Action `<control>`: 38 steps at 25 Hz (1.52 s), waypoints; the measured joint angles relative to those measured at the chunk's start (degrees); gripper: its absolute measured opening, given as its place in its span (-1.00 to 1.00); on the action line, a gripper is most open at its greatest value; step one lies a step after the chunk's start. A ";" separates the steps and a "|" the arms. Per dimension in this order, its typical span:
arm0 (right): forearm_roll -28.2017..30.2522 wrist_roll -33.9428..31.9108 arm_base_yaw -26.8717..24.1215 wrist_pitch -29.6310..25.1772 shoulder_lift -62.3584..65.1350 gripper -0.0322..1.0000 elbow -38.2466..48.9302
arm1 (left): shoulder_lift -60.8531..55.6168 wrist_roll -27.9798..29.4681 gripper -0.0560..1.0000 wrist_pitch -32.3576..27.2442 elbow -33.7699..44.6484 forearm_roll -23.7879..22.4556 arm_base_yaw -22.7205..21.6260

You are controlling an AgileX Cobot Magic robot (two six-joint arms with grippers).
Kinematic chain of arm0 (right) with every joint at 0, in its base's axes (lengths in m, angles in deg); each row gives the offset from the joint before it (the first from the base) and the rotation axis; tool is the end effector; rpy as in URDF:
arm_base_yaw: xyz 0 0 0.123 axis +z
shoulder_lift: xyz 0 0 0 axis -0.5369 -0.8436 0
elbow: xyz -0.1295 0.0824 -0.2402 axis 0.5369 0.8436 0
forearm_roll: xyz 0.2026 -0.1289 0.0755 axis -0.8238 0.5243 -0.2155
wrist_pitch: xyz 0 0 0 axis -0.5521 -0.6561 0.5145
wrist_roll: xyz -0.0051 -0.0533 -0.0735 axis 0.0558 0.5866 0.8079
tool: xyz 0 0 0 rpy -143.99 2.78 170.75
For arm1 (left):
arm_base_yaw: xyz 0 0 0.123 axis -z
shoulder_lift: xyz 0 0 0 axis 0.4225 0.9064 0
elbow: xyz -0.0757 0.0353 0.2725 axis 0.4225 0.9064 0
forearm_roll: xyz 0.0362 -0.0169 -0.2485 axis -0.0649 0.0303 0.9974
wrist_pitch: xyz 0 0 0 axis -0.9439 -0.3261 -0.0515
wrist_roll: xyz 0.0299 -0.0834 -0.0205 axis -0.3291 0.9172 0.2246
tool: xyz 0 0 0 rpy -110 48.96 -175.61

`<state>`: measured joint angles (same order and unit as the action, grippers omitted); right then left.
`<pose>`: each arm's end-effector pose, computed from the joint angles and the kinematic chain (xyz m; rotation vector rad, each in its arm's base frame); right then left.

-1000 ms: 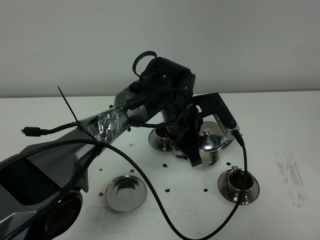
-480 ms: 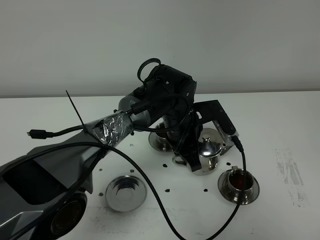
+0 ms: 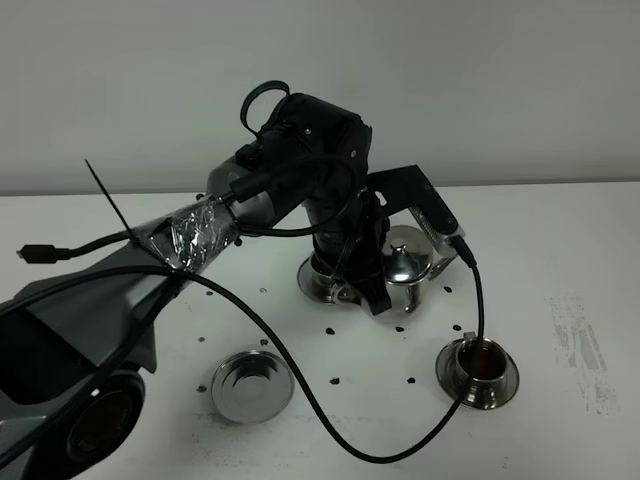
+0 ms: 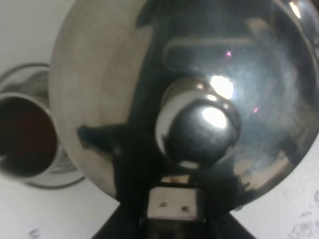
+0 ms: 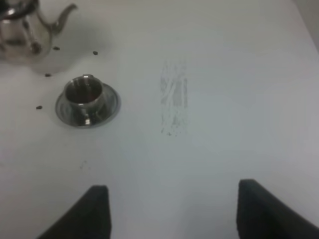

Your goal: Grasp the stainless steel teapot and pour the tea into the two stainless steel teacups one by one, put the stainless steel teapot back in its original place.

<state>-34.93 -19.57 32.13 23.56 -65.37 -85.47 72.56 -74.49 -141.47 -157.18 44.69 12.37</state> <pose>-0.0032 0.0044 0.2720 -0.0845 2.0718 0.0100 0.4138 -0.3136 0.2162 1.5838 2.2693 0.0083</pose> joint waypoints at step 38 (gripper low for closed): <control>0.00 0.00 0.00 0.00 0.00 0.15 0.00 | -34.14 19.60 -0.40 10.62 49.28 0.17 -6.33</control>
<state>-34.93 -19.57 32.13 23.56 -65.37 -85.47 38.41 -54.90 -130.85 -107.90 44.86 6.04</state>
